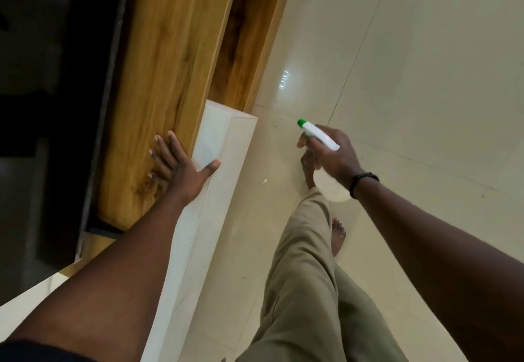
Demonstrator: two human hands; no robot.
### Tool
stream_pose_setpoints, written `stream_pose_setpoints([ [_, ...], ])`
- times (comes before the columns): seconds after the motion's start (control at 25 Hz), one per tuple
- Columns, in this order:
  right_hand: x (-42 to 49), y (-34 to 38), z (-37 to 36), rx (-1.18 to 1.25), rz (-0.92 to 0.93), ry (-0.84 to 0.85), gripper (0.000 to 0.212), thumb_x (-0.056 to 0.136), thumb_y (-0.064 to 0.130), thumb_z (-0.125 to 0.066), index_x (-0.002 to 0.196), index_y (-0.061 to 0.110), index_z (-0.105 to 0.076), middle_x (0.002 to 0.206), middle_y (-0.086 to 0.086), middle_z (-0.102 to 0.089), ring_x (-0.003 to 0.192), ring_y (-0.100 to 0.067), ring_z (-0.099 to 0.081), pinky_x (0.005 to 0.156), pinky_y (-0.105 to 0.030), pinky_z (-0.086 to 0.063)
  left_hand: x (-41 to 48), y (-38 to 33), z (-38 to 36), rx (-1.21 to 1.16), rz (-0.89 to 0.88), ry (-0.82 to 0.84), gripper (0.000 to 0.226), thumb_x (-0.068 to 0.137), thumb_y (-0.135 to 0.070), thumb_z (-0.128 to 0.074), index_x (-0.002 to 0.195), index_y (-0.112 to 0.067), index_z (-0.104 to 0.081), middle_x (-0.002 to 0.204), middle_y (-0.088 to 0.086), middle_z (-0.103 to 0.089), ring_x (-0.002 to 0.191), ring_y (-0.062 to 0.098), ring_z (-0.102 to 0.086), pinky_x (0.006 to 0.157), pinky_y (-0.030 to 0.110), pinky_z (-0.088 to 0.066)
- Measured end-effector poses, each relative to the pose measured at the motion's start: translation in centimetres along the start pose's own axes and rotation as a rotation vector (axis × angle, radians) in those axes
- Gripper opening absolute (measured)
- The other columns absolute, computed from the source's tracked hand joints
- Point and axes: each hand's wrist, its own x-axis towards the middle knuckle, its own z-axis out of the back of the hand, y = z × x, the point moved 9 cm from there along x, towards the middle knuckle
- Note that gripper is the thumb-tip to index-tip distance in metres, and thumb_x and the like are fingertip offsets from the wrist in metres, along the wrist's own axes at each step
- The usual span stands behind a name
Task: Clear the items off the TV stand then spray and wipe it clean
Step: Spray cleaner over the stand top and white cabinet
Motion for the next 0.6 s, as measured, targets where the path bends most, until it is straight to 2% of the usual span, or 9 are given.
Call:
stream_pose_setpoints([
  [0.12,1.1,2.4,-0.8,-0.06,-0.007,0.106,0.03,0.077,0.046,-0.053,0.081,0.024,-0.073,0.071,-0.005,-0.07,0.048,-0.015,-0.057,0.059,-0.035,-0.052,0.0,0.1,0.0,0.009,0.043,0.024,0.139,0.072,-0.084,-0.063,0.152,-0.027,0.036,0.163,0.001,0.038,0.152,0.035,0.031,0.12,0.066,0.009],
  [0.24,2.9,4.5,-1.0,-0.147,-0.059,0.227,0.033,0.072,0.05,-0.052,0.081,0.027,-0.073,0.079,-0.006,-0.073,0.052,-0.014,-0.058,0.061,-0.036,-0.054,-0.2,-0.3,0.6,-0.014,0.085,0.041,0.139,0.071,-0.083,-0.066,0.153,-0.03,0.033,0.164,0.0,0.036,0.154,0.035,0.027,0.122,0.067,0.006],
  [0.4,5.3,7.4,0.3,-0.255,-0.08,0.324,0.033,0.072,0.049,-0.052,0.08,0.024,-0.072,0.078,-0.007,-0.071,0.059,-0.024,-0.064,0.069,-0.046,-0.058,0.5,-4.3,4.6,-0.189,0.088,-0.141,0.126,0.07,-0.082,-0.068,0.159,-0.039,0.011,0.17,-0.005,0.016,0.158,0.035,0.007,0.122,0.069,-0.006],
  [0.48,6.9,8.1,0.9,-0.321,-0.083,0.354,0.031,0.073,0.047,-0.053,0.077,0.022,-0.071,0.074,-0.003,-0.071,0.066,-0.029,-0.066,0.071,-0.045,-0.056,2.6,-7.9,5.6,-0.143,0.04,-0.104,0.125,0.072,-0.078,-0.071,0.159,-0.042,0.012,0.17,-0.005,0.019,0.157,0.038,0.011,0.119,0.069,-0.003],
  [0.6,9.7,8.1,1.7,-0.408,-0.099,0.325,0.035,0.071,0.045,-0.053,0.07,0.012,-0.062,0.065,-0.006,-0.065,0.057,-0.025,-0.055,0.06,-0.039,-0.044,4.5,-9.7,5.4,-0.081,0.118,-0.023,0.129,0.074,-0.072,-0.075,0.156,-0.045,0.02,0.166,-0.007,0.03,0.154,0.043,0.019,0.117,0.073,-0.001],
])
